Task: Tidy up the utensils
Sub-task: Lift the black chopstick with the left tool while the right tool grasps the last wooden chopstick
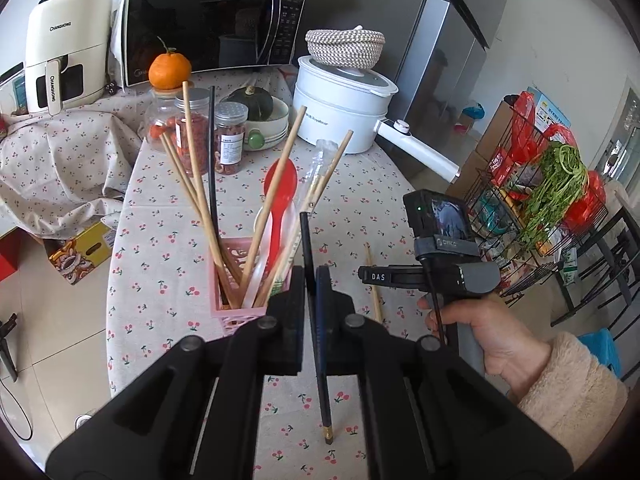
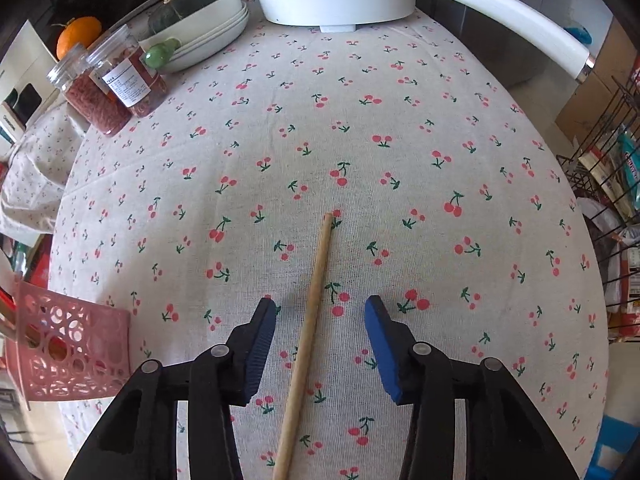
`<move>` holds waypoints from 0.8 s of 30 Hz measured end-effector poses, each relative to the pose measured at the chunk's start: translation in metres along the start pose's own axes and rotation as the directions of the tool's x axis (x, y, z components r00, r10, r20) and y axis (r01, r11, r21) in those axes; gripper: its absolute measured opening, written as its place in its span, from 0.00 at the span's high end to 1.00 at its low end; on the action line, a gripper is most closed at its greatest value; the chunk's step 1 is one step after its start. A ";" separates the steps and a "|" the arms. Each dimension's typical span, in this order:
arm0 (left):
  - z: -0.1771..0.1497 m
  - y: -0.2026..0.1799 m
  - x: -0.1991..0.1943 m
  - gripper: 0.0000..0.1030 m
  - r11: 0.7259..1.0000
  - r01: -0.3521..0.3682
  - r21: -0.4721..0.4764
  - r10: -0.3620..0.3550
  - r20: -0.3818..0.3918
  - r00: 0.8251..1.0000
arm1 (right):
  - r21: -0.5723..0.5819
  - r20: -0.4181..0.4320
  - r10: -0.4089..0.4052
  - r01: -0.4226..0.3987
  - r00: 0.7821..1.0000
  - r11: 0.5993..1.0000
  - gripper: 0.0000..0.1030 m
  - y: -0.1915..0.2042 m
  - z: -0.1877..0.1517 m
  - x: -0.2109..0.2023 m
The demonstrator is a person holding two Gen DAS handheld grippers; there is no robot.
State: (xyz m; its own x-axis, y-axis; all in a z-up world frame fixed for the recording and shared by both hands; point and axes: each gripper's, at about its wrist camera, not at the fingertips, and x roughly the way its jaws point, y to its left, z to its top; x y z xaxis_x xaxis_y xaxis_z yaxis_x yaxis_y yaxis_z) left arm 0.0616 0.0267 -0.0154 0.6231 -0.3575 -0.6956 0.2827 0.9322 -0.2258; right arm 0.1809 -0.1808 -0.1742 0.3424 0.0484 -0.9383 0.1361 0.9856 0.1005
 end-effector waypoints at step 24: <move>0.005 0.009 -0.042 0.95 1.000 0.014 0.002 -0.014 0.108 0.994 | -0.048 0.312 0.254 -0.252 0.916 0.967 0.94 -0.003 -0.045 -0.124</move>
State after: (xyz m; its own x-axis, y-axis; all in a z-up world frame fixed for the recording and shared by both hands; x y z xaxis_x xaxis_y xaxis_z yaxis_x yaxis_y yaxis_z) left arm 0.0420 0.0492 0.0154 0.6943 -0.3746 -0.6145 0.2926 0.9270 -0.2345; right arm 0.0958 -0.1825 -0.0727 0.6378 0.2442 -0.7305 0.0008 0.9482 0.3176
